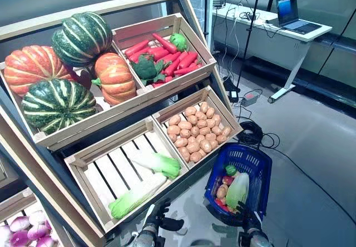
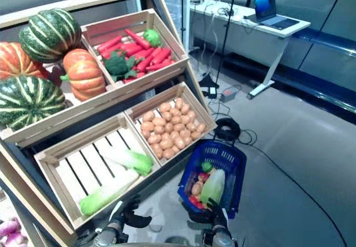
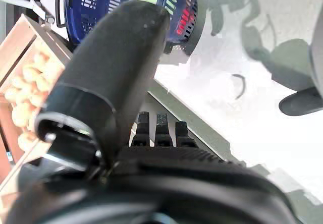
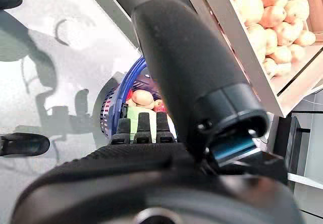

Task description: Put vegetables into the basket

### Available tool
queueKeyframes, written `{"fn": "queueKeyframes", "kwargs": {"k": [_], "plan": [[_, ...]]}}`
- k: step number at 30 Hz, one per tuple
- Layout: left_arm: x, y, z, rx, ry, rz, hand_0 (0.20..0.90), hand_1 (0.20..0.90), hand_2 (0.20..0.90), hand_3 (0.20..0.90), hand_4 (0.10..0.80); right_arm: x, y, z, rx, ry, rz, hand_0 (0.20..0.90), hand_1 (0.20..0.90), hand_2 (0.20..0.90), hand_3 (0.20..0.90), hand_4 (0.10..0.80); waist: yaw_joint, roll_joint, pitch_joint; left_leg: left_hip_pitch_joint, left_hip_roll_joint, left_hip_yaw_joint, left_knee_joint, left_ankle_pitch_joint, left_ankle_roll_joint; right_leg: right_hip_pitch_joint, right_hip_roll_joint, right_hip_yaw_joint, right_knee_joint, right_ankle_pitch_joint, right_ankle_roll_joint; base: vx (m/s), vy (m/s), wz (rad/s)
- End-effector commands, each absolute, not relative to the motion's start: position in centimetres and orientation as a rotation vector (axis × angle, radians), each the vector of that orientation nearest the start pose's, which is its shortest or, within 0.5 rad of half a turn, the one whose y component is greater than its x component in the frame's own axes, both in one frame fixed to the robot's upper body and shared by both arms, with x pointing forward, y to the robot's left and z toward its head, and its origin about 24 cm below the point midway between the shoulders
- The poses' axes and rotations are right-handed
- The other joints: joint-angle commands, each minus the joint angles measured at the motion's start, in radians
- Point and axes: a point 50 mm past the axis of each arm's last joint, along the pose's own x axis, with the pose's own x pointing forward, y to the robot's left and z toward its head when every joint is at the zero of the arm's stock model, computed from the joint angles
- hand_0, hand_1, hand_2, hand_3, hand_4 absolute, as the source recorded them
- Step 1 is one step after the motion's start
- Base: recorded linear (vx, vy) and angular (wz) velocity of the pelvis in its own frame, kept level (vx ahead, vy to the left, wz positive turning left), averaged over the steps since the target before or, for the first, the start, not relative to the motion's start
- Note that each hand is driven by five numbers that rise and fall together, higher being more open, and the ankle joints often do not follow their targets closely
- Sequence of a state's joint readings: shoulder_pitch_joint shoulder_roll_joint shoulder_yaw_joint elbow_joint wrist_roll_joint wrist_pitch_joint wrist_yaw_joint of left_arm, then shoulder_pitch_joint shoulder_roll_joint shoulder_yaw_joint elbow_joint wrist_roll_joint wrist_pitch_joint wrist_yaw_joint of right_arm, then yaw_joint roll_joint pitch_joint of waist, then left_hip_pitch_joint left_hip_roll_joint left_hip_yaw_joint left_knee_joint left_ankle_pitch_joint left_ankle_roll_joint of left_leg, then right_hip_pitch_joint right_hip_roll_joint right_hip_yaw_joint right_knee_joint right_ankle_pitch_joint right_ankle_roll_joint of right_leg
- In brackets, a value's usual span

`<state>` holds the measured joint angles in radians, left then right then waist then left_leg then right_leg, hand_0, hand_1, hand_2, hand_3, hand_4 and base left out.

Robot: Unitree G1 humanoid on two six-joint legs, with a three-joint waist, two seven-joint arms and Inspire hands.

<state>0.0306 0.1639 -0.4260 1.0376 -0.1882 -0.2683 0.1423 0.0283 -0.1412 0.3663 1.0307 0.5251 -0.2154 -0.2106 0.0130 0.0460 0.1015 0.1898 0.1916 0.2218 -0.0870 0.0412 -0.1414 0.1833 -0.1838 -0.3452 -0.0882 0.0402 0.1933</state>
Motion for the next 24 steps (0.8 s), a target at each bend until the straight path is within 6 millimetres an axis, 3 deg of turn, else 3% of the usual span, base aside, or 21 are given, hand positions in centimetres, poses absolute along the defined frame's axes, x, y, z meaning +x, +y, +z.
{"fn": "queueKeyframes", "kwargs": {"k": [1, 11, 18, 19, 24], "plan": [[18.7, 15.5, -12.2, 0.282, 0.622, -0.138, 0.9, 0.9, 0.9, 0.9, 0.8, 17.7, -15.3, -13.0, 0.131, 0.736, -0.184, 0.9, 0.9, 0.9, 0.9, 0.8, -0.018, -0.025, 0.044, -0.01, -0.009, 0.001, 0.0, -0.012, 0.023, 0.015, -0.025, 0.009, 0.01, -0.002, -0.058, 0.0, 0.0, 0.0], [19.3, 14.8, -11.4, 0.292, 0.551, -0.242, 0.9, 0.9, 0.9, 0.9, 0.8, 18.1, -15.4, -12.8, 0.132, 0.73, -0.184, 0.9, 0.9, 0.9, 0.9, 0.8, -0.016, -0.025, 0.052, -0.014, -0.007, 0.002, 0.0, -0.012, 0.022, 0.011, -0.024, 0.011, 0.011, -0.002, -0.056, 0.0, 0.0, 0.0], [22.8, 14.9, -6.5, 0.317, 0.189, -0.173, 0.9, 0.9, 0.9, 0.9, 0.8, 18.7, -16.1, -12.1, 0.132, 0.702, -0.196, 0.9, 0.9, 0.9, 0.9, 0.8, -0.022, -0.021, 0.072, -0.015, -0.007, 0.009, 0.0, -0.014, 0.02, 0.005, -0.022, 0.017, 0.012, -0.003, -0.057, 0.0, 0.0, 0.0], [23.8, 15.9, -4.6, 0.306, 0.081, -0.103, 0.9, 0.9, 0.9, 0.9, 0.8, 18.9, -16.6, -11.9, 0.128, 0.682, -0.198, 0.9, 0.9, 0.9, 0.9, 0.8, -0.02, -0.019, 0.078, -0.018, -0.006, 0.009, 0.0, -0.014, 0.021, 0.003, -0.023, 0.016, 0.012, -0.004, -0.059, 0.032, 0.026, 0.0], [24.4, 18.8, -1.4, 0.325, -0.097, 0.056, 0.9, 0.9, 0.9, 0.9, 0.8, 18.3, -17.6, -11.6, 0.108, 0.661, -0.21, 0.9, 0.9, 0.9, 0.9, 0.8, -0.015, -0.016, 0.084, -0.017, -0.007, 0.012, 0.0, -0.015, 0.022, 0.003, -0.028, 0.009, 0.012, -0.004, -0.061, 0.071, 0.045, 0.0]]}}
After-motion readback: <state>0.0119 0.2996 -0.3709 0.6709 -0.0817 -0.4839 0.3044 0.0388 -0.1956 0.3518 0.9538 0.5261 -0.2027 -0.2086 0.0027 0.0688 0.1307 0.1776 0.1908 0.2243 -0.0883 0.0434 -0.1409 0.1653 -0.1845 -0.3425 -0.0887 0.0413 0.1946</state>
